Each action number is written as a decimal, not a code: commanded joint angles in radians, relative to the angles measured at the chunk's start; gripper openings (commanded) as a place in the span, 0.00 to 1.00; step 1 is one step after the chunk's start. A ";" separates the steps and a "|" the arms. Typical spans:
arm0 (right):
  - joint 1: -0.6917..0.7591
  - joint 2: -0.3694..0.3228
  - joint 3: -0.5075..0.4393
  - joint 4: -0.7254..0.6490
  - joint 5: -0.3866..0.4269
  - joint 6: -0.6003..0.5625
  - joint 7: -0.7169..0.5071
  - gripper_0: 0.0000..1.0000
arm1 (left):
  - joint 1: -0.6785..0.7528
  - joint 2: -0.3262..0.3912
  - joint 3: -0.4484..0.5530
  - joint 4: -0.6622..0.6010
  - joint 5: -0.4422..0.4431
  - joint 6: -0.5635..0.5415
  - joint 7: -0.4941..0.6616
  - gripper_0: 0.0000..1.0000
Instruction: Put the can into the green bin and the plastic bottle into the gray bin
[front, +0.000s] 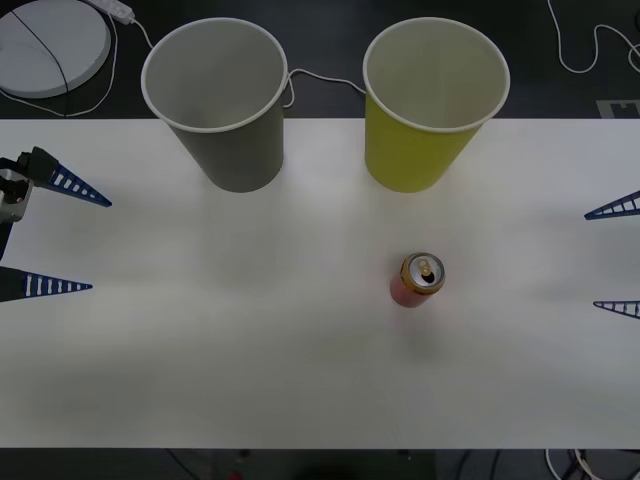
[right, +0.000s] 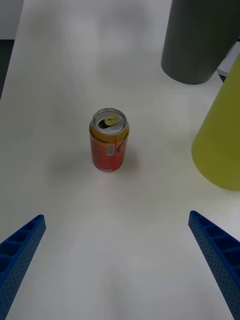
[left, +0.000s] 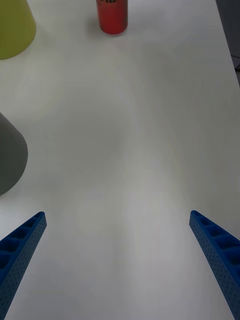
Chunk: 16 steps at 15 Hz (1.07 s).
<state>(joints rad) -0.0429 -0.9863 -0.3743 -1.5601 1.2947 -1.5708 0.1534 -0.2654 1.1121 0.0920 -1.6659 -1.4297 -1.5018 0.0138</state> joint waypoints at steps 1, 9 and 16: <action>0.000 0.000 0.000 0.000 0.000 0.000 0.000 1.00 | 0.000 0.000 0.000 0.000 0.000 0.000 0.000 1.00; 0.000 -0.043 0.029 0.018 -0.023 0.000 0.020 1.00 | 0.000 0.000 0.000 0.000 0.000 0.000 0.000 1.00; -0.002 0.006 0.063 0.098 -0.031 0.000 0.098 1.00 | 0.000 0.000 0.000 0.000 0.000 0.000 0.000 1.00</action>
<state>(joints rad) -0.0443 -0.9894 -0.3115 -1.4675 1.2637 -1.5708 0.2418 -0.2654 1.1121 0.0920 -1.6659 -1.4297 -1.5018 0.0138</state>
